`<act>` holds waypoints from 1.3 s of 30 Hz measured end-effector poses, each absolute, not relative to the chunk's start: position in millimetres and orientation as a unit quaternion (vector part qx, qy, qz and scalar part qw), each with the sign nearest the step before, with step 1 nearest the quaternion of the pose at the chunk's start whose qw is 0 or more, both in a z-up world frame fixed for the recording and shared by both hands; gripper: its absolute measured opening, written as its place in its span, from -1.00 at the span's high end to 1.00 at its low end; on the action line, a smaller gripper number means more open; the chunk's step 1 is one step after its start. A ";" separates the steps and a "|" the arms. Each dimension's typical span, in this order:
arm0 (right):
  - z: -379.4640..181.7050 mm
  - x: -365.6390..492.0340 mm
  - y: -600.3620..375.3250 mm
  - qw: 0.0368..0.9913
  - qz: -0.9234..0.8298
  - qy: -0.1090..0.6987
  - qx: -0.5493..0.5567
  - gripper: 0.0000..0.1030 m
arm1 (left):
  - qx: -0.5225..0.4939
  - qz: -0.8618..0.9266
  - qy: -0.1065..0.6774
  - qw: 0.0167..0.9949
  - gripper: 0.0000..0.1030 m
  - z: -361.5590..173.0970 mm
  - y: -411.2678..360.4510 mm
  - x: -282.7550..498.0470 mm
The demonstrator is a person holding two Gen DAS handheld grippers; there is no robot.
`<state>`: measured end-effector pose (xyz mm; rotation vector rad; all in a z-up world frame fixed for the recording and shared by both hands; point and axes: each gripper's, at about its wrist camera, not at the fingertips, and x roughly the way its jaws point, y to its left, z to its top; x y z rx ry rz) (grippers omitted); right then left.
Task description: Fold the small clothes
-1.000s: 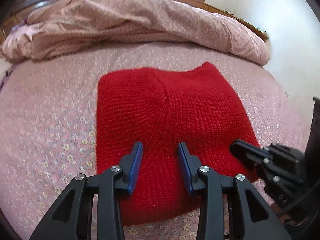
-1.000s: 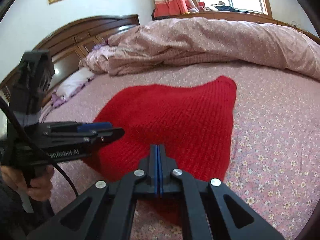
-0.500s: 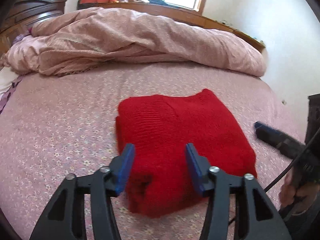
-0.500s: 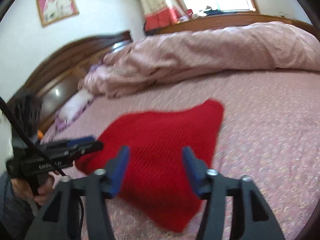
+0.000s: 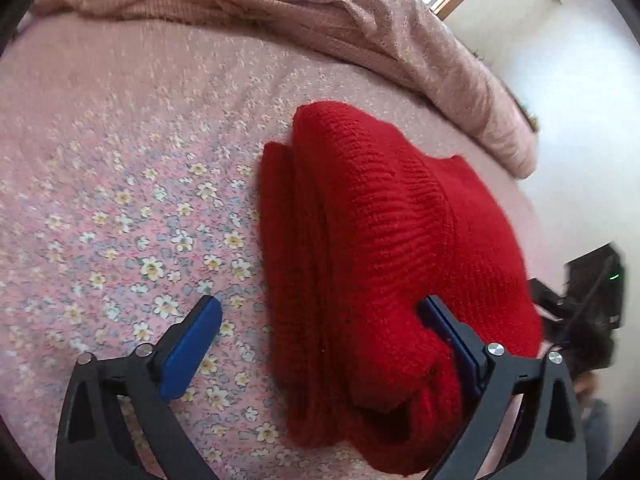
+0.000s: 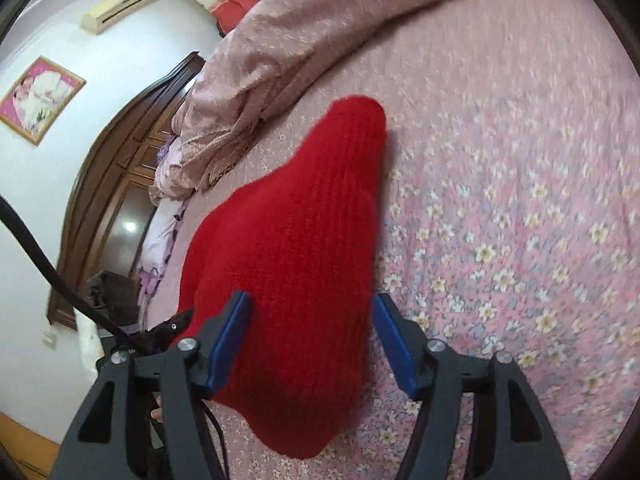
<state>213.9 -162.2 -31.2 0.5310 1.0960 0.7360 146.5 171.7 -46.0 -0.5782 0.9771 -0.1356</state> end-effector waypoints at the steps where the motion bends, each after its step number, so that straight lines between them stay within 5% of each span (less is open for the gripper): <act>1: -34.5 215.5 -164.4 0.753 0.339 0.501 0.258 -0.42 | -0.274 -0.071 0.462 0.840 -0.86 -46.5 172.8 146.8; 7: -66.5 226.2 -162.1 0.677 0.372 0.529 0.350 -0.49 | -0.288 -0.116 0.450 0.837 -0.86 -50.1 176.5 151.6; 19: -62.4 225.1 -141.0 0.690 0.386 0.520 0.325 -0.69 | -0.321 -0.179 0.444 0.817 -0.86 -50.3 158.6 165.8; 21: -59.4 221.0 -129.3 0.707 0.390 0.511 0.294 -0.74 | -0.322 -0.175 0.440 0.820 -0.75 -49.3 160.0 162.9; 22: -57.7 218.9 -124.0 0.718 0.390 0.505 0.278 -0.76 | -0.322 -0.173 0.438 0.821 -0.47 -48.8 159.3 161.6; 26: -53.5 219.6 -120.2 0.723 0.385 0.499 0.283 -0.31 | -0.360 -0.184 0.429 0.808 -0.05 -48.3 170.6 149.1; 39: 13.8 235.8 -159.2 0.792 0.385 0.427 0.206 -0.21 | -0.321 -0.196 0.394 0.839 0.09 1.2 120.9 184.2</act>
